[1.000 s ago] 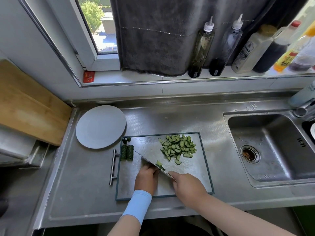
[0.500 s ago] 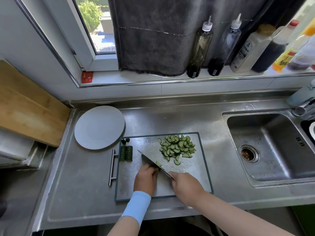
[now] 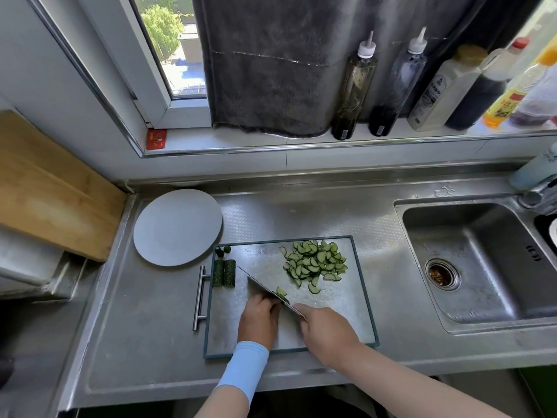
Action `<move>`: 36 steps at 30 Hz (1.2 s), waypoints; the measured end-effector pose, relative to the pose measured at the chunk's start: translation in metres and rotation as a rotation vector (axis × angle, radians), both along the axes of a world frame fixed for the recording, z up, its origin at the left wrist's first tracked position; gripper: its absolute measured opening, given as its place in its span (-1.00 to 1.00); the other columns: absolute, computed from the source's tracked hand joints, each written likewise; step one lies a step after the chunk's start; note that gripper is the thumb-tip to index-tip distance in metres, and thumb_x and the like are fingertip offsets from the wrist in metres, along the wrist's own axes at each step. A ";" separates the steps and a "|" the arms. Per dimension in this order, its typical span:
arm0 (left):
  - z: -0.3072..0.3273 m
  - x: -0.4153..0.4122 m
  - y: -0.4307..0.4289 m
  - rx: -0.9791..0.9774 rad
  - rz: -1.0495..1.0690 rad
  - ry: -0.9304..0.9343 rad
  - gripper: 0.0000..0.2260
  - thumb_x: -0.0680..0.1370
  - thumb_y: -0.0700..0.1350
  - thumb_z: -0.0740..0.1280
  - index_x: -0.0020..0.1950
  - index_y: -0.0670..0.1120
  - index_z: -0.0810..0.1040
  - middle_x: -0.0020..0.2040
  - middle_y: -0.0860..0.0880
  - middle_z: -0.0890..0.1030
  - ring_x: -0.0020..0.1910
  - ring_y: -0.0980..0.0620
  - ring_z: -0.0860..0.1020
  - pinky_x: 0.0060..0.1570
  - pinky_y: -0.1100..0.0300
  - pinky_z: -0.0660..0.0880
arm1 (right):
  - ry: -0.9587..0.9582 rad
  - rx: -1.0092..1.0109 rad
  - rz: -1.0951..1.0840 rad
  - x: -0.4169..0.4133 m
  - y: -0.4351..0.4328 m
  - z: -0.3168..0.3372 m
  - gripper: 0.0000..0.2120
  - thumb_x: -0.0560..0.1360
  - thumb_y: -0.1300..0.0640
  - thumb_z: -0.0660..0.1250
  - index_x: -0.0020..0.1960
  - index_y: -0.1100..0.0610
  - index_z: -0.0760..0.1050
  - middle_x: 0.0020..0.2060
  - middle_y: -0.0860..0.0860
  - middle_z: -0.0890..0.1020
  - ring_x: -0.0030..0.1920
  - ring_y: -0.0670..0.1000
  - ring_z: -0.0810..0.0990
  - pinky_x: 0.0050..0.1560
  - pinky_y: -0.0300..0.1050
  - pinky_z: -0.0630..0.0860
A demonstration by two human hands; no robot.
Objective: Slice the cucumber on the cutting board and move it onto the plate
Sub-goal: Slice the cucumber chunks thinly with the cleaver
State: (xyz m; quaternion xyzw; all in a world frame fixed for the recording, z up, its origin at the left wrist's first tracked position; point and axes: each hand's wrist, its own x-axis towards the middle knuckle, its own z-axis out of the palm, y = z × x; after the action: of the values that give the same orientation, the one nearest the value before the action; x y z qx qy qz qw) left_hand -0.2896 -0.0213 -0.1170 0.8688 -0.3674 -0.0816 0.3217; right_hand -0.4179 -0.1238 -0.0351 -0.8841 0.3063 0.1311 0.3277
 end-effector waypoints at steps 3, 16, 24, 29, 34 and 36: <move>0.006 0.000 0.000 0.020 -0.008 -0.002 -0.83 0.30 -0.27 0.57 -0.20 -0.07 0.68 -0.17 -0.03 0.63 -0.18 -0.05 0.60 -0.20 0.28 0.47 | -0.012 -0.004 -0.002 -0.011 0.001 0.003 -0.66 0.61 0.11 0.09 0.31 -0.10 0.46 -0.13 0.03 0.66 -0.12 0.12 0.57 -0.12 0.00 0.53; 0.001 0.001 0.001 -0.005 0.001 0.030 -0.83 0.29 -0.29 0.56 -0.23 -0.07 0.68 -0.17 0.01 0.62 -0.17 0.04 0.55 -0.14 0.45 0.33 | 0.014 0.062 -0.020 -0.011 -0.003 0.001 -0.70 0.60 0.15 0.09 0.19 -0.08 0.51 -0.25 -0.05 0.54 -0.21 0.05 0.48 -0.22 -0.09 0.38; -0.003 0.001 0.004 -0.023 -0.012 0.023 -0.84 0.32 -0.28 0.55 -0.16 -0.08 0.70 -0.16 -0.01 0.62 -0.14 0.06 0.52 -0.13 0.44 0.35 | 0.029 0.049 -0.010 0.016 -0.002 -0.003 -0.66 0.60 0.13 0.08 0.29 -0.05 0.49 -0.03 0.06 0.65 -0.03 0.12 0.57 -0.13 -0.10 0.39; -0.002 0.001 0.003 -0.016 0.000 0.032 -0.87 0.33 -0.27 0.55 -0.19 -0.10 0.69 -0.19 0.00 0.60 -0.17 0.02 0.54 -0.20 0.38 0.38 | 0.020 0.036 0.004 0.015 -0.002 -0.003 -0.64 0.61 0.11 0.08 0.34 -0.07 0.47 0.01 0.05 0.65 0.02 0.13 0.58 -0.10 -0.10 0.41; 0.000 0.001 0.003 -0.019 0.012 0.033 -0.85 0.33 -0.27 0.55 -0.18 -0.07 0.69 -0.16 -0.01 0.64 -0.16 -0.01 0.55 -0.12 0.44 0.31 | -0.003 0.013 0.025 0.002 -0.003 0.003 -0.67 0.62 0.09 0.10 0.33 -0.06 0.47 -0.06 0.05 0.67 -0.05 0.13 0.59 -0.06 -0.04 0.53; 0.001 0.000 0.003 -0.019 0.011 0.030 -0.84 0.32 -0.28 0.55 -0.19 -0.07 0.69 -0.16 -0.02 0.65 -0.16 -0.02 0.57 -0.10 0.45 0.30 | -0.005 0.007 0.027 -0.004 -0.003 0.006 -0.68 0.64 0.07 0.09 0.32 -0.05 0.47 -0.11 0.05 0.66 -0.10 0.12 0.58 -0.06 0.00 0.55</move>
State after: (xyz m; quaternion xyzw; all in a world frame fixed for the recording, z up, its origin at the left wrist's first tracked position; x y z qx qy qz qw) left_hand -0.2892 -0.0187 -0.1162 0.8665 -0.3585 -0.0891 0.3357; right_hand -0.4224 -0.1269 -0.0293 -0.8873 0.2930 0.1345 0.3298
